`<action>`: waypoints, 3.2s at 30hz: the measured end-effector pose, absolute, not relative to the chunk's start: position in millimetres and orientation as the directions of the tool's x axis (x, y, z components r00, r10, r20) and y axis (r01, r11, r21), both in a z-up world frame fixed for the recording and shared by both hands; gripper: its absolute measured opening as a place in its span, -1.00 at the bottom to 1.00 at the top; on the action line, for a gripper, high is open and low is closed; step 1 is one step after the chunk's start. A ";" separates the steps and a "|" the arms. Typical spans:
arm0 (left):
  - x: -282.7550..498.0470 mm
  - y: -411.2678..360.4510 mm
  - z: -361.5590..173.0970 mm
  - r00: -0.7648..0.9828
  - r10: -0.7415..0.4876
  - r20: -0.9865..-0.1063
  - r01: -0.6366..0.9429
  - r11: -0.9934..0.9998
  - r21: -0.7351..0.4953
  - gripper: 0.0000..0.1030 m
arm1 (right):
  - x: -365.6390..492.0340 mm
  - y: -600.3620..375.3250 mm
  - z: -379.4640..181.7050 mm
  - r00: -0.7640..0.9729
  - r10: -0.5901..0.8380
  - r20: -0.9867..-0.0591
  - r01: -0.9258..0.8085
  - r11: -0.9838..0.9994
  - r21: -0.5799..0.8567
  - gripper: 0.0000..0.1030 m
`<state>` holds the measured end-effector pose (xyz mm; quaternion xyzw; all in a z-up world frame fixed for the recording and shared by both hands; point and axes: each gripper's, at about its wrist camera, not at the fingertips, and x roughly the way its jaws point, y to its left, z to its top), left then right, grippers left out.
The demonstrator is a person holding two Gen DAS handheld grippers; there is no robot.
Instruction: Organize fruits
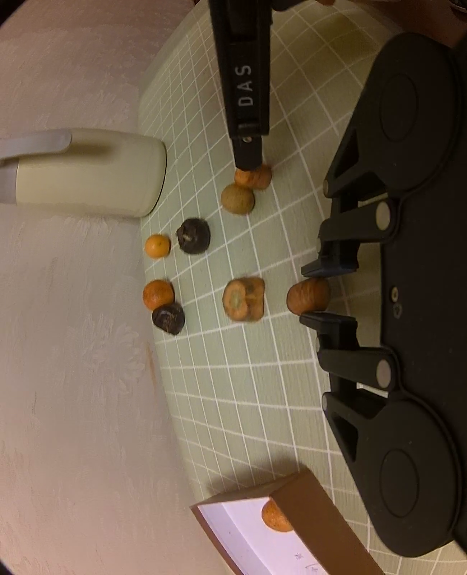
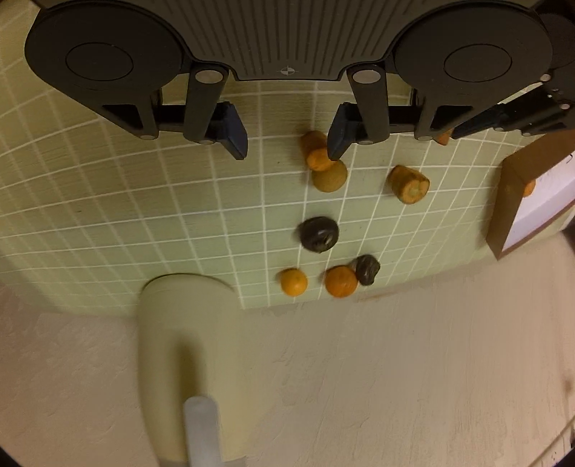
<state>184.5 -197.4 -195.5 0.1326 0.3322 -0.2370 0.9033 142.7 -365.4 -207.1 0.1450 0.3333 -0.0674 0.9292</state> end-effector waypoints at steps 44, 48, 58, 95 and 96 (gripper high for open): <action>192.1 -122.0 -158.6 0.768 -0.213 -0.604 0.325 0.942 0.080 -0.78 | 145.1 -318.9 -184.6 0.821 -0.040 -0.569 0.159 0.974 0.160 -0.52; 192.5 -102.4 -147.5 0.790 -0.177 -0.587 0.278 0.957 0.086 -0.78 | 150.2 -299.1 -174.4 0.837 -0.003 -0.547 0.111 0.980 0.164 -0.52; 196.2 -42.4 -127.6 0.830 -0.072 -0.553 0.149 0.984 0.097 -0.78 | 169.3 -238.4 -156.7 0.856 0.119 -0.503 -0.030 0.983 0.181 -0.52; 236.7 105.5 -138.9 0.784 0.178 -0.594 -0.165 0.983 0.077 -0.78 | 272.8 -104.6 -165.5 0.791 0.322 -0.520 -0.277 0.947 0.165 -0.52; 238.4 106.6 -140.0 0.782 0.180 -0.597 -0.166 0.983 0.078 -0.78 | 276.2 -105.2 -167.2 0.791 0.318 -0.522 -0.272 0.948 0.165 -0.52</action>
